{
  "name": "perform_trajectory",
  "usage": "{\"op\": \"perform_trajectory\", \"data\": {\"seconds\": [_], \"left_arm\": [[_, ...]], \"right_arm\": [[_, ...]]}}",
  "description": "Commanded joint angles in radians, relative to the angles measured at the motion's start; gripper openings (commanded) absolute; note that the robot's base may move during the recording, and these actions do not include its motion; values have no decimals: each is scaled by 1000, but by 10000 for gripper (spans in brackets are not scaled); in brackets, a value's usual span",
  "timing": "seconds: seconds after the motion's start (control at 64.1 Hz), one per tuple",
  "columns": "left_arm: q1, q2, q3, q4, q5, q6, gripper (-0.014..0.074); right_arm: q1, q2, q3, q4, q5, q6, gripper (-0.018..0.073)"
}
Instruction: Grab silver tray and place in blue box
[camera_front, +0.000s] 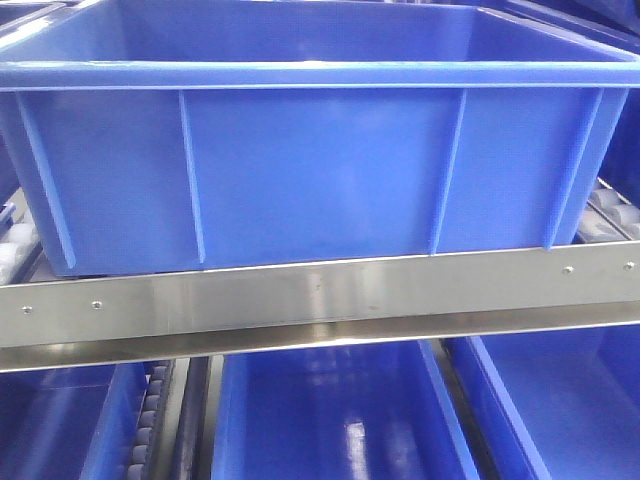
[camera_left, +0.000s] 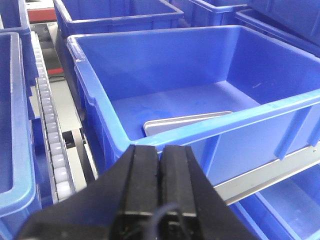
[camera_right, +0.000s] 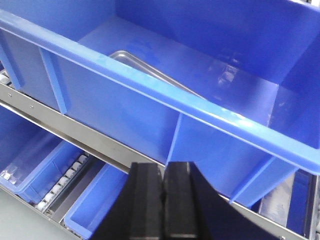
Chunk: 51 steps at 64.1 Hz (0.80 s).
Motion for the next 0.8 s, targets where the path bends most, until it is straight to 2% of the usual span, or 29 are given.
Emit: {"op": "perform_trajectory", "data": {"seconds": [0.0,0.343,0.374,0.452,0.499,0.546,0.608,0.78], "left_arm": [[-7,8,-27,10,-94,3,-95],[-7,8,-20,6,-101,3,-95],[-7,8,-8,-7,-113,3,-95],[1,4,20,-95,-117,10,-95],[16,-8,29,-141,-111,94,-95],[41,-28,39,-191,-113,214,-95],[88,-65,57,-250,-113,290,-95],[261,-208,175,-246,-115,294,-94]], "right_arm": [[0,-3,-27,-28,-80,-6,54],[0,-3,-27,-28,-79,-6,54],[0,-3,-27,-28,-79,-6,54],[0,-3,-27,-28,-79,-6,54],[0,-3,-27,-28,-79,-6,54],[0,-3,-27,-28,-79,-6,54],[0,-3,-27,-28,-79,-6,54],[0,-3,-27,-28,-79,-6,54]]}}
